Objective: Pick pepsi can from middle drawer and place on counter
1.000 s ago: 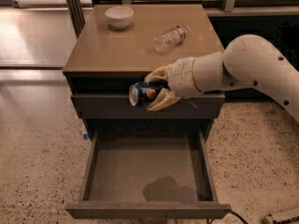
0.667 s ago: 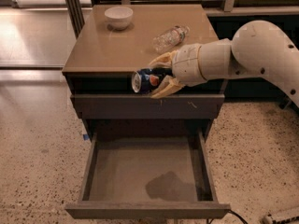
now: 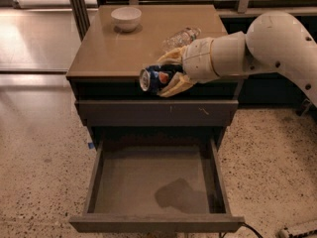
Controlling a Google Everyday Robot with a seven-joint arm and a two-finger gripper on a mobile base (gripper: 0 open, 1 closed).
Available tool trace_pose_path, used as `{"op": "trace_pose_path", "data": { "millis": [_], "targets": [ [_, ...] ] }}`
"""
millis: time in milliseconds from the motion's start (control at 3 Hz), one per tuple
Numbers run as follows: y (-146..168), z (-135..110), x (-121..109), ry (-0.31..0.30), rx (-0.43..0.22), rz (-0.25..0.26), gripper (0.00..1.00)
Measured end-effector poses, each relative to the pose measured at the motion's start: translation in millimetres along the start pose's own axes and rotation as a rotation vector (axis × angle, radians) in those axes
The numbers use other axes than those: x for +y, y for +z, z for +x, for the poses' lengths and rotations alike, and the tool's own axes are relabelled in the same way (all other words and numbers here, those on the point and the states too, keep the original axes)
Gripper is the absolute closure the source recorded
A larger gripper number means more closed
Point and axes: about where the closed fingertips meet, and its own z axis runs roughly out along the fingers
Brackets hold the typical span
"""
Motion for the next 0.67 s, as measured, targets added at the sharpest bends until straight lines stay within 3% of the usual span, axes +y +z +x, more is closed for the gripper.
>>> {"op": "trace_pose_path", "data": {
  "millis": [333,667],
  "targets": [
    [-3.4,-4.0,-41.5,-0.065,-0.014,0.010,1.00],
    [-4.0,10.5,-84.2,-0.092,-0.042,0.035,1.00]
  ]
}}
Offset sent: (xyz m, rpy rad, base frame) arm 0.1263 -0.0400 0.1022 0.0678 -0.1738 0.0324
